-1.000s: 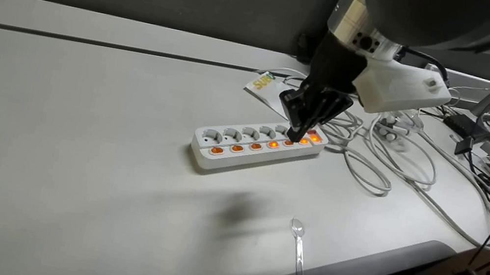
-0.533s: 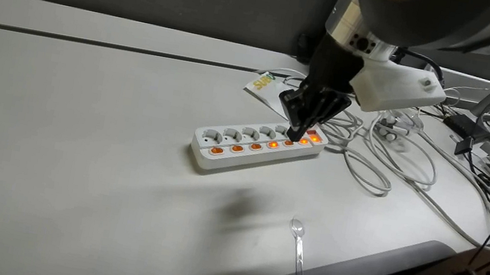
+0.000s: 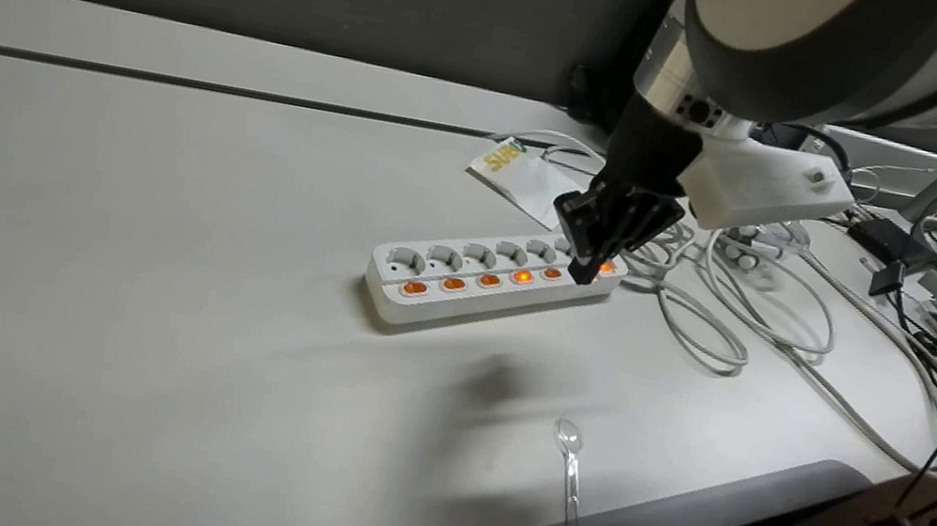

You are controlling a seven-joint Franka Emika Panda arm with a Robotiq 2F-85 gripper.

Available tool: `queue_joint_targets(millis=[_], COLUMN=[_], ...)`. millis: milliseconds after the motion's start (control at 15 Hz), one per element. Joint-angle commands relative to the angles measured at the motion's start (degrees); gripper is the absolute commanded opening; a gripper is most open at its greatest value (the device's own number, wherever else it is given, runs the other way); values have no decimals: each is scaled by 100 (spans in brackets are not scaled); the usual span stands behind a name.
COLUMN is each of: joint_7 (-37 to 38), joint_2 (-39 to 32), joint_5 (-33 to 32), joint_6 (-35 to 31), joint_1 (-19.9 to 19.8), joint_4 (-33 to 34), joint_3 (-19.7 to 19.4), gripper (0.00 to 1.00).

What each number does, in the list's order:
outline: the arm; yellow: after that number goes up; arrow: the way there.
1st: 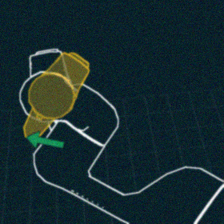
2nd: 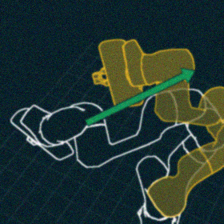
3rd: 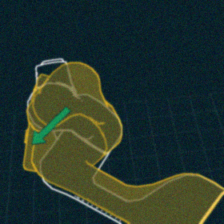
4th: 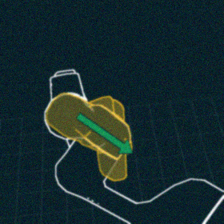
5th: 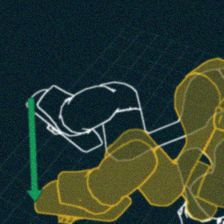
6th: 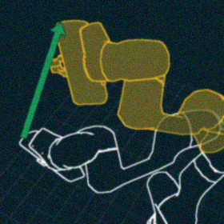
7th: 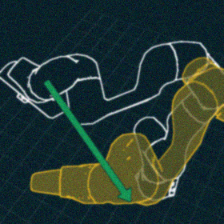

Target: Turn off the middle switch on the adapter

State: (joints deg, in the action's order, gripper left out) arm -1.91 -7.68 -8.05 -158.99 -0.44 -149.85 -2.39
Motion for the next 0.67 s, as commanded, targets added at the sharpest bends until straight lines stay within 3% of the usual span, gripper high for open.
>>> queue_joint_targets(millis=[0,600], joint_7=[261,456], joint_2=[-427,-1225], joint_5=[-254,-176], joint_6=[-89,-273], joint_1=[36,311], joint_4=[329,937], joint_3=[-144,-258], gripper=[0,0])
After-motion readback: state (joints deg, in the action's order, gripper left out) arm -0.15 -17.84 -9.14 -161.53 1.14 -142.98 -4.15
